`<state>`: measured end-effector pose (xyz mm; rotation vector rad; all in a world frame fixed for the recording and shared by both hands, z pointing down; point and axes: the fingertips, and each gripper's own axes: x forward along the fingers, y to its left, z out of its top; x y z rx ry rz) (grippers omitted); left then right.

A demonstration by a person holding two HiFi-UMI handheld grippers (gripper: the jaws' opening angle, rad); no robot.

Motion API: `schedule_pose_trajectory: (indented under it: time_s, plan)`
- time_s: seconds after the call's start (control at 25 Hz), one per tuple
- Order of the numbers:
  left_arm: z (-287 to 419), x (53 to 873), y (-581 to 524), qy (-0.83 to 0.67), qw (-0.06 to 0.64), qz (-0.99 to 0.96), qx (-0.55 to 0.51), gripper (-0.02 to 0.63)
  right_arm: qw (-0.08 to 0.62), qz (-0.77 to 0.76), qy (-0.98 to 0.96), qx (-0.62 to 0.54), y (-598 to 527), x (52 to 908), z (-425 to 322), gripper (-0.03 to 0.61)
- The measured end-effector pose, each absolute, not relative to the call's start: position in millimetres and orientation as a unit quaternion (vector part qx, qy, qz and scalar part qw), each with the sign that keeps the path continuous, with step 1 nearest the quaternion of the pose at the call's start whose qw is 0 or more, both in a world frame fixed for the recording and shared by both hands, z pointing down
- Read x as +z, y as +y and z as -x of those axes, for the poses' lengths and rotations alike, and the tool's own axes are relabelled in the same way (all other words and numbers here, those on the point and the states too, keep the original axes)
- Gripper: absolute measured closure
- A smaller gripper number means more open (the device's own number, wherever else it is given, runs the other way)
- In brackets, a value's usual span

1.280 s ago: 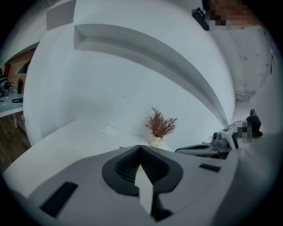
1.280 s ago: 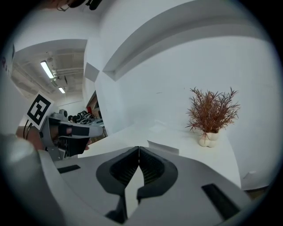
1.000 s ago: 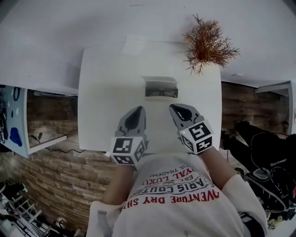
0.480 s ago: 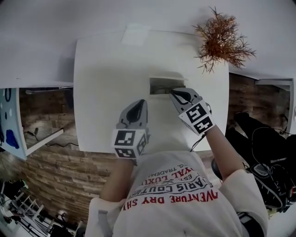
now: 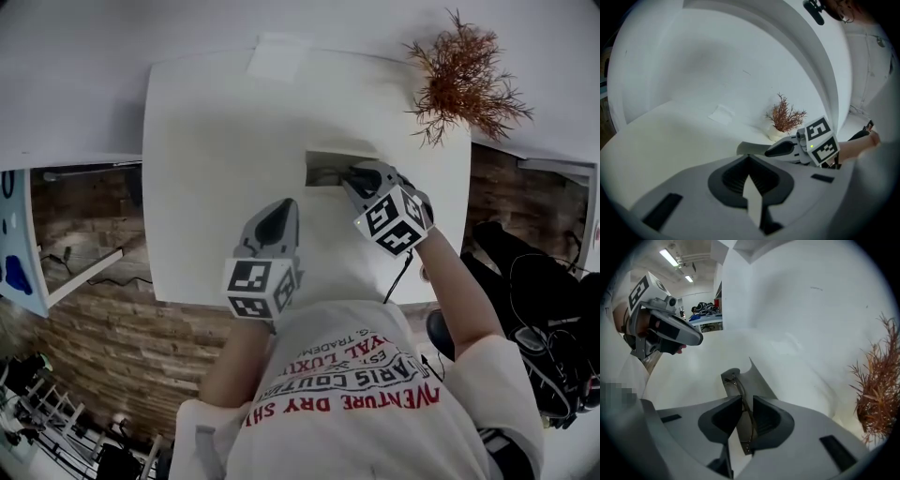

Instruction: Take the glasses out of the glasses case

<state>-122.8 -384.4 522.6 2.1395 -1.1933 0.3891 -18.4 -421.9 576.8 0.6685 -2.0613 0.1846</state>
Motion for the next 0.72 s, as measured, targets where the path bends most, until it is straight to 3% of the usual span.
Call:
schedule_pose_trajectory:
  time_s: [0.72]
  plan:
    - [132.8,526.7,-389.2,-0.45,0.344,-0.809,0.156,0.612,0.525,-0.195,-0.829,0.005,-423.7,592.6,22.8,0.551]
